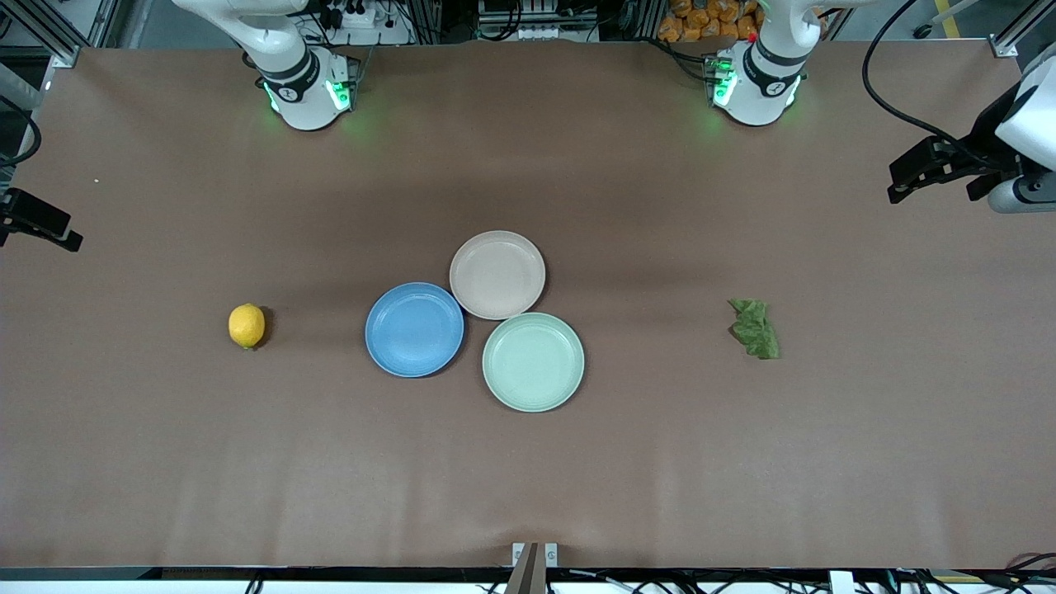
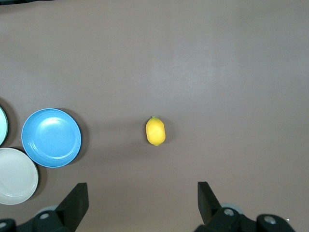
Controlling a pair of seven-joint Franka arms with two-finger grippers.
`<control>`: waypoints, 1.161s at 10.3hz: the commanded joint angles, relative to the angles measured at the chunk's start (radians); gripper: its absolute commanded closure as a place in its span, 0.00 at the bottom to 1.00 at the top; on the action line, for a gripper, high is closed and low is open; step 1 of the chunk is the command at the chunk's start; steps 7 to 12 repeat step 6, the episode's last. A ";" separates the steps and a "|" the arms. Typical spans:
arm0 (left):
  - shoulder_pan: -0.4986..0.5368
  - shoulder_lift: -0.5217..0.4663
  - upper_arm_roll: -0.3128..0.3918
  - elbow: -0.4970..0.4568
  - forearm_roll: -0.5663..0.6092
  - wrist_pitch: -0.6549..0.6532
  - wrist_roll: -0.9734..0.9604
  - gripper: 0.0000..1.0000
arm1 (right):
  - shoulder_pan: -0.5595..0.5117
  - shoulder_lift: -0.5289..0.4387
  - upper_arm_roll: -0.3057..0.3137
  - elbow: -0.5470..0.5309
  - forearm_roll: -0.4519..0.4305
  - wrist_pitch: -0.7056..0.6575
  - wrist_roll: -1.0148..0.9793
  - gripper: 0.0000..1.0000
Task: Pick lemon and lettuce from blue and beige plates
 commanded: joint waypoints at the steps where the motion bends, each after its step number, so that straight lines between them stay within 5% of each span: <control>1: -0.004 -0.013 0.005 -0.004 0.015 0.003 0.016 0.00 | -0.003 -0.004 0.015 0.000 -0.034 -0.003 0.004 0.00; 12: -0.002 -0.011 0.005 -0.007 0.016 0.003 0.022 0.00 | -0.012 0.000 0.013 -0.003 -0.025 -0.006 0.006 0.00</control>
